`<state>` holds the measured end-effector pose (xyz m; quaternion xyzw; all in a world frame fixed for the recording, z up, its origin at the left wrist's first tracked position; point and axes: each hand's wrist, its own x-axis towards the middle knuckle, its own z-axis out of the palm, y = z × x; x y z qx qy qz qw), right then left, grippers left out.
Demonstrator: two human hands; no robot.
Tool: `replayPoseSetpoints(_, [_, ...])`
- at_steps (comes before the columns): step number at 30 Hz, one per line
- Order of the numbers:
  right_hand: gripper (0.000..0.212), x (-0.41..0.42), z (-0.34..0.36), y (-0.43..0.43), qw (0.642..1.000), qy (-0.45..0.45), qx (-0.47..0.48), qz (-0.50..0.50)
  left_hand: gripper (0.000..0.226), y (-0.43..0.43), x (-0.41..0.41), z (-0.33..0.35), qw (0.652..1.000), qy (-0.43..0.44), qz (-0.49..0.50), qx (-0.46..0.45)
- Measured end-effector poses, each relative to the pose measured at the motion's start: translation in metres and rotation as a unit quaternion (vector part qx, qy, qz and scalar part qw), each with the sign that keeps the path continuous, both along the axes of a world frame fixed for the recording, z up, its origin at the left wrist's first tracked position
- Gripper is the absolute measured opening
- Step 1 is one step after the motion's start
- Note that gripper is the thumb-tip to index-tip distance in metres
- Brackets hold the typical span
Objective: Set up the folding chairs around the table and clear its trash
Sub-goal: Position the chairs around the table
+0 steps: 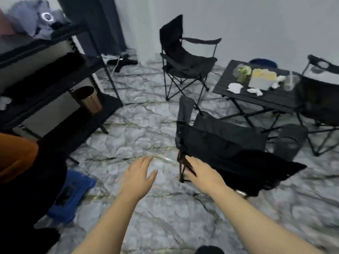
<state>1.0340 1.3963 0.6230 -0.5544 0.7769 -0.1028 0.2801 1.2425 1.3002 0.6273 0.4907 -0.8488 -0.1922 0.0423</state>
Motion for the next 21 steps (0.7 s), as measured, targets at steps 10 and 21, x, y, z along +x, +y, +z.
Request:
replayPoseSetpoints(10, [0.05, -0.065, 0.03, 0.11, 0.942, 0.087, -0.099, -0.308, 0.05, -0.034, -0.12, 0.013, 0.976, 0.056, -0.209, -0.026])
replayPoseSetpoints(21, [0.053, -0.157, 0.027, 0.104, 0.921, 0.164, 0.021, -0.354, 0.047, -0.06, -0.175, 0.009, 0.987, 0.033, -0.154, -0.023])
